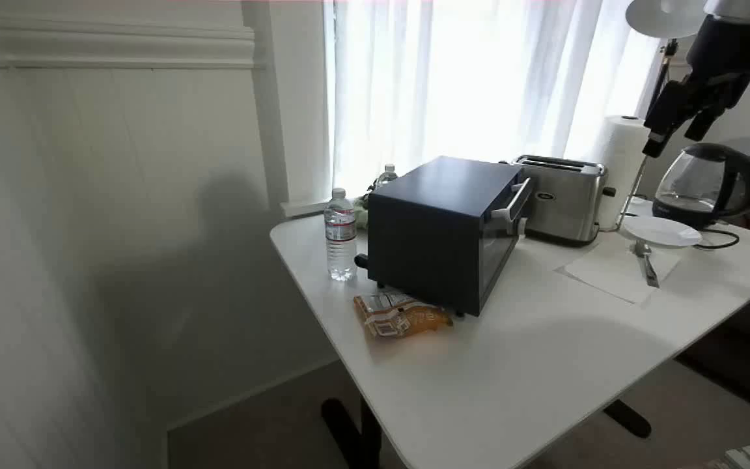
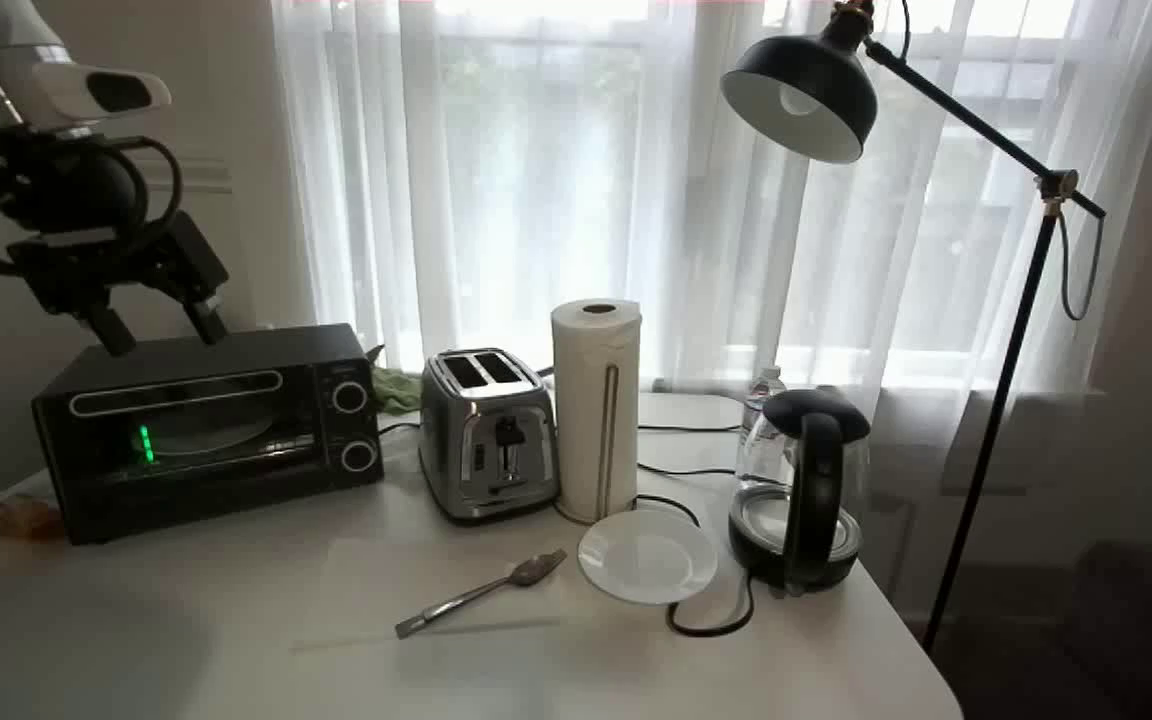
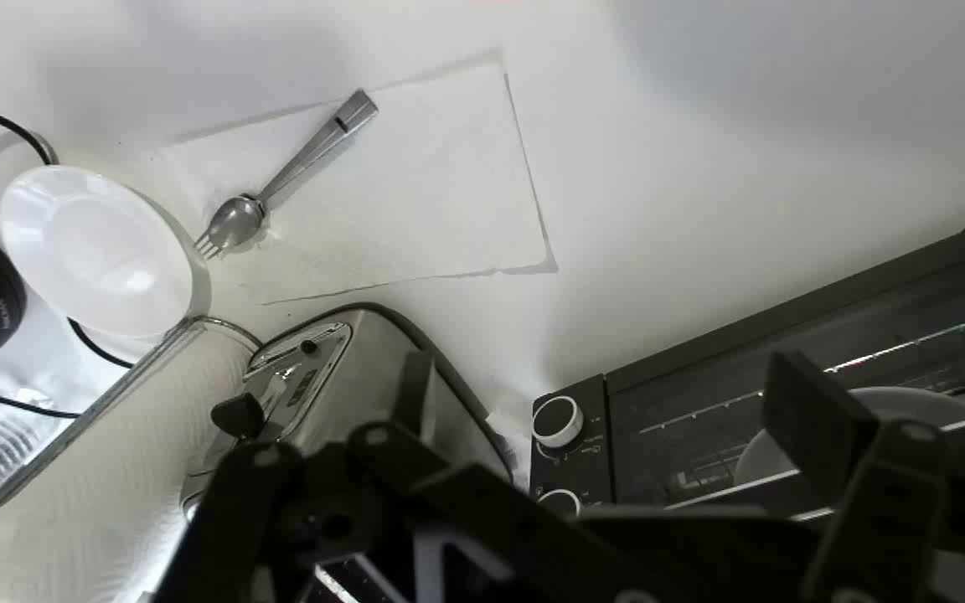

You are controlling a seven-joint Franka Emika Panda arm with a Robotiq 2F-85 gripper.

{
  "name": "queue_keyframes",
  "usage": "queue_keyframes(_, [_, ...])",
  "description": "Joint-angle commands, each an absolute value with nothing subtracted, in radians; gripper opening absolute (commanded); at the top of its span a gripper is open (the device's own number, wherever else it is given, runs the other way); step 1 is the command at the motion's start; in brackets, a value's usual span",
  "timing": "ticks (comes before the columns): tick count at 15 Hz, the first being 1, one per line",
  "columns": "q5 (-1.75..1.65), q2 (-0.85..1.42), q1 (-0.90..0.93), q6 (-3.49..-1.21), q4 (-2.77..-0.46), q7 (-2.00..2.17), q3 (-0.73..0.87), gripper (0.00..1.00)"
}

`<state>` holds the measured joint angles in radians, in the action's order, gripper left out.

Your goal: Move the orange packet to the right

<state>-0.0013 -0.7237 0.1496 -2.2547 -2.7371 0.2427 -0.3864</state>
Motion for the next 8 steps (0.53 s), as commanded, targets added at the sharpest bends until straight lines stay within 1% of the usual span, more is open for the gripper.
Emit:
queue_keyframes(1, [-0.021, -0.718, 0.170, -2.252, -2.735, 0.257, -0.366, 1.00])
queue_keyframes(6, [-0.021, -0.718, 0.170, -2.252, -2.735, 0.257, -0.366, 1.00])
queue_keyframes(8, [-0.016, -0.647, 0.215, -2.347, -2.695, 0.213, -0.390, 1.00])
